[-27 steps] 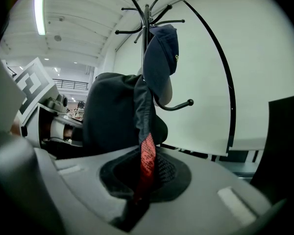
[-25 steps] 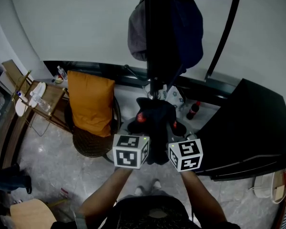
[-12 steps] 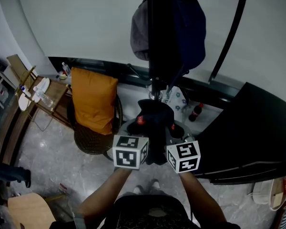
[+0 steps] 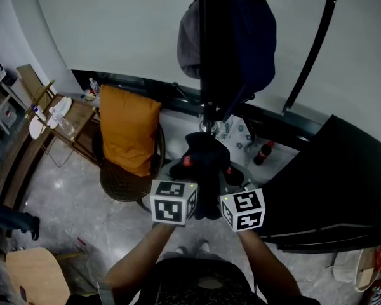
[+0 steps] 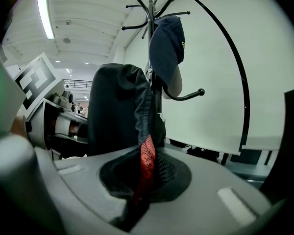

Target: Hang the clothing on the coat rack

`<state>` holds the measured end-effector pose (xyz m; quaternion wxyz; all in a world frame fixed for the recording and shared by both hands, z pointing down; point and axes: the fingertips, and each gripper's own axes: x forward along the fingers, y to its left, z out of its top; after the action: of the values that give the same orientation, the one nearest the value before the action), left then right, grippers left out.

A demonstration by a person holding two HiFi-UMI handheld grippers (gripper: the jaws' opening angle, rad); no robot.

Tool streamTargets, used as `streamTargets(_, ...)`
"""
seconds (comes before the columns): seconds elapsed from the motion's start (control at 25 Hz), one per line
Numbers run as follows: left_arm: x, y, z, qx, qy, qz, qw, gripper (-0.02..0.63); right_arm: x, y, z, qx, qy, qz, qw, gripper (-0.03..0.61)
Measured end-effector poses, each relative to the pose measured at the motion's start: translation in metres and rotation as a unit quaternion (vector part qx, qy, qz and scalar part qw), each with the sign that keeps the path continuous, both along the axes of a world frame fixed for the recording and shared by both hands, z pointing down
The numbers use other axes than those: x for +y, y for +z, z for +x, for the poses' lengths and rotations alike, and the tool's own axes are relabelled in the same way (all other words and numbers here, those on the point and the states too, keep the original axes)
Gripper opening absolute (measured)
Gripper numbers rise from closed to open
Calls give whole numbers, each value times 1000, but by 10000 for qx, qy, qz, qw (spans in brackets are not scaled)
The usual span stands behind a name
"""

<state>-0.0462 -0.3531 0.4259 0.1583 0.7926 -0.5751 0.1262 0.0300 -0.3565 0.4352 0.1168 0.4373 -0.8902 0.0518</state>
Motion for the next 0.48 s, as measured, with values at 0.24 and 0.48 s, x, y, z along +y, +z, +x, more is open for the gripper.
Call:
streamTargets(0.24, 1, 4, 1, 11, -98, -4, 10000, 48, 2, 6, -1, 3, -142, -46, 9999, 15)
streamTargets(0.48, -1, 4, 3, -34, -129, -2, 9999, 48, 1, 10, -1, 13, -202, -62, 9998, 15)
